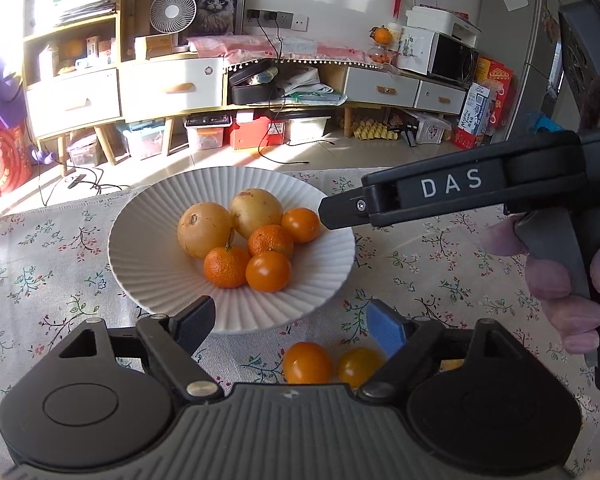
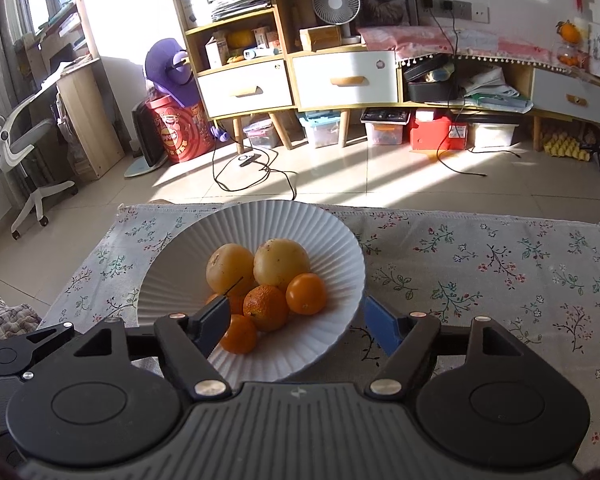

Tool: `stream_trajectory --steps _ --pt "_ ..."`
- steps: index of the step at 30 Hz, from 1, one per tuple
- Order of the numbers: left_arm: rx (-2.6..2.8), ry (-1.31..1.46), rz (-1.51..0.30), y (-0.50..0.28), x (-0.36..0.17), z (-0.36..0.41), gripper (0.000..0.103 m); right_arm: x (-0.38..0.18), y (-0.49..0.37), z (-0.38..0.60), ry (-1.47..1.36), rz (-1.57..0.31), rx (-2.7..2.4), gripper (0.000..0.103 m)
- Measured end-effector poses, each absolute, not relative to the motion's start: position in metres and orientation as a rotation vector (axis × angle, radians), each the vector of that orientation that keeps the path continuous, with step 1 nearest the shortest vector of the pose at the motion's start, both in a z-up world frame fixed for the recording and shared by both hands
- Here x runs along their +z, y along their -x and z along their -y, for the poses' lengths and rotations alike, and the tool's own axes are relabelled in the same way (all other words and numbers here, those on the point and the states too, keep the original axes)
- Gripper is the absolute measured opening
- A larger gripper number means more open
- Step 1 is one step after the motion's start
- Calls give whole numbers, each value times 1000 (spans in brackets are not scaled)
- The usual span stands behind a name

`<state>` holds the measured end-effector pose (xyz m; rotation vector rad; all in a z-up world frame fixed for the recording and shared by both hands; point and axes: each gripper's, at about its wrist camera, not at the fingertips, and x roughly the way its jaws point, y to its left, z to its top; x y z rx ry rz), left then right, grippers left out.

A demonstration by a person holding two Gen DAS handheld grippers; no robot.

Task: Organize fruits
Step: 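Lower both tomatoes into the white bowl and open both tools, then lift both tools out of the bowl back over the loose fruits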

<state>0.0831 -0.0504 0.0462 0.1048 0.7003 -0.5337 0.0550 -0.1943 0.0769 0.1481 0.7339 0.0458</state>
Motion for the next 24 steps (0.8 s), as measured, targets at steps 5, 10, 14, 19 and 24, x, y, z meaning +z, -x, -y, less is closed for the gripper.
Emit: stream_trajectory --steps 5,10,14,19,24 --pt "-523 -108 -706 -73 48 44 85 80 -45 192 -133 -737 41 76" --pt "-514 -108 -722 -64 50 38 92 83 -33 189 -117 -738 38 80" --pt "-515 -114 -731 -54 51 35 96 84 -22 187 -110 -735 39 82" --pt "-513 -116 -754 -42 48 31 96 83 -9 180 -49 -736 29 84" --pt "-513 -109 -779 -38 43 27 96 81 5 179 -44 -729 30 89"
